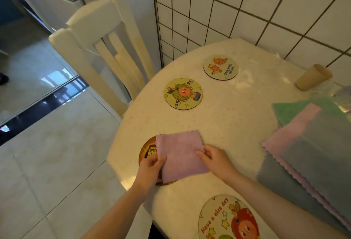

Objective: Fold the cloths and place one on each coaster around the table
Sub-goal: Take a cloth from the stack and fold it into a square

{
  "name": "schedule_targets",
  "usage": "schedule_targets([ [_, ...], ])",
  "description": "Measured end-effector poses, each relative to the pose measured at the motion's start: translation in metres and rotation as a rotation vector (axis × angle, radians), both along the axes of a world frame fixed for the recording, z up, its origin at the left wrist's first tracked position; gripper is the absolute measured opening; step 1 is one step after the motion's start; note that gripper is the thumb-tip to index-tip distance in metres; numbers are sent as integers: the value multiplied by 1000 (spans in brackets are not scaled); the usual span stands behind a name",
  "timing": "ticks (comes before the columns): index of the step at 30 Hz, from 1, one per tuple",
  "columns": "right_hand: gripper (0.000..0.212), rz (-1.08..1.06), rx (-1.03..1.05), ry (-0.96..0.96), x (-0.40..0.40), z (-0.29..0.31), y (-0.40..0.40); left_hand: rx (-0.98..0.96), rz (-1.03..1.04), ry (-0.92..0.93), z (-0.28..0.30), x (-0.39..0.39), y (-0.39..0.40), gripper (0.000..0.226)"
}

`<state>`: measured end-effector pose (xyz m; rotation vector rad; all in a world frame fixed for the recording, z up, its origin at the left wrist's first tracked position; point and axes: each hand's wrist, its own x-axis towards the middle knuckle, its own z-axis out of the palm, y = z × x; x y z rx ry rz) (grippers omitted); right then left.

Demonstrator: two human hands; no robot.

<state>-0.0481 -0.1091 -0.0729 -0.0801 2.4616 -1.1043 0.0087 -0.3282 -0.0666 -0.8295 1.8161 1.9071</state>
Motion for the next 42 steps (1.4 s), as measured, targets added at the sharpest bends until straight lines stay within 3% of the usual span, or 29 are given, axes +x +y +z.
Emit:
schedule_targets([
  [7,32,-27,119,-45,-7,-6,-3,-272,-26,44,-12,5,4,37],
  [11,25,-46,81,-56,-5,-4,-2,-361,-2,88,-4,11,9,16],
  [15,22,-41,95,-41,-3,-2,-3,-476,-65,144,5,15,12,51],
  [20,17,7,297,-5,-4,8,-13,-710,-170,135,9,20,19,61],
  [22,27,50,390,52,-7,13,-19,-740,-162,90,14,19,22,64],
  [26,55,-106,244,-103,-25,23,-33,-585,-38,-87,21,6,29,48],
  [29,53,-206,164,-220,-30,25,-36,-380,105,-231,19,-7,29,46],
  [32,54,-267,90,-294,-29,22,-35,-233,199,-263,20,-15,26,40],
  [35,53,-294,27,-323,-29,23,-31,-113,161,-225,29,-16,22,27],
  [38,56,-184,65,-326,-31,23,-24,92,40,-119,48,-18,16,21],
  [42,74,-187,-230,-429,-45,36,-18,309,-184,-110,75,-39,4,37],
])
